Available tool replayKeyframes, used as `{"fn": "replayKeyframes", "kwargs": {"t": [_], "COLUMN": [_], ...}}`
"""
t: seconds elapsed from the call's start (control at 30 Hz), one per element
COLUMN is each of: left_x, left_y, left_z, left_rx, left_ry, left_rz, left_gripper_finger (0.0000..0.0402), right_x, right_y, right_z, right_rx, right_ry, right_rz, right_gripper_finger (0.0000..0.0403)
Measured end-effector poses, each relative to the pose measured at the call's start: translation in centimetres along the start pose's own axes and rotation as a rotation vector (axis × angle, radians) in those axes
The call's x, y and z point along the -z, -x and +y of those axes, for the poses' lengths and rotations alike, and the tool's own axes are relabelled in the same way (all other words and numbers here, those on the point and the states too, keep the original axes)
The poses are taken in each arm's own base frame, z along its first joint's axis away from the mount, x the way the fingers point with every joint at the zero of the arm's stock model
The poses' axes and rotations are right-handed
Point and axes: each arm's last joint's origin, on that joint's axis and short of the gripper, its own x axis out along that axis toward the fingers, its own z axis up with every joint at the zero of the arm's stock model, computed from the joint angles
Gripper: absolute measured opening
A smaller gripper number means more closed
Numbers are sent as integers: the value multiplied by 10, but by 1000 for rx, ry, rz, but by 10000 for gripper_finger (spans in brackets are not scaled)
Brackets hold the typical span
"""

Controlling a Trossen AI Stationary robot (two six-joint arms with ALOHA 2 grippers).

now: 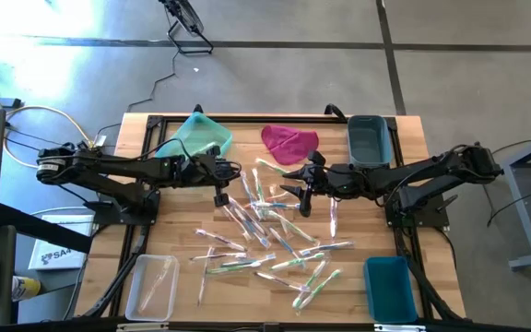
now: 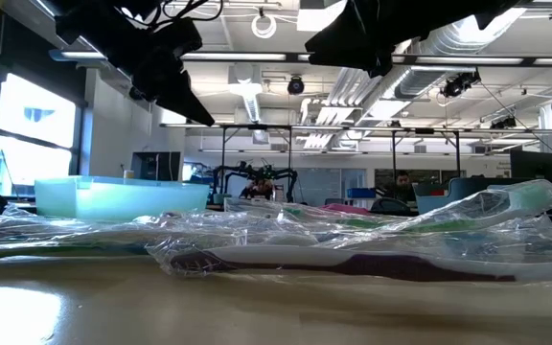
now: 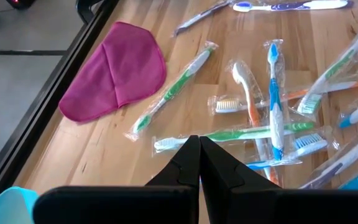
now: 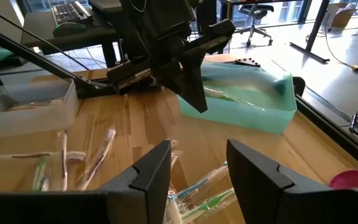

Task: Pick & Place Toothbrushes
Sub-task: Put the blue toothbrush to the light blue bin

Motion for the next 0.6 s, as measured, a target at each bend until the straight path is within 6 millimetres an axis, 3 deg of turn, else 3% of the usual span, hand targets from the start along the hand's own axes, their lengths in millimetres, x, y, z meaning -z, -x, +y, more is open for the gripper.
{"fn": "replayKeyframes", "kwargs": {"t": [0.47,0.6], "left_x": [1,3], "left_y": [0,5], "left_z": [0,-1], "left_rx": [1,88], "left_ry": [-28,-90], "left_rz": [10,21], "left_gripper_finger": [0,0], "right_x": [0,0], "right_y": [0,0], "right_z": [0,0], "right_rx": [0,0], "right_ry": [2,-6], "right_rz": [0,0], "right_gripper_finger": [149,149]}}
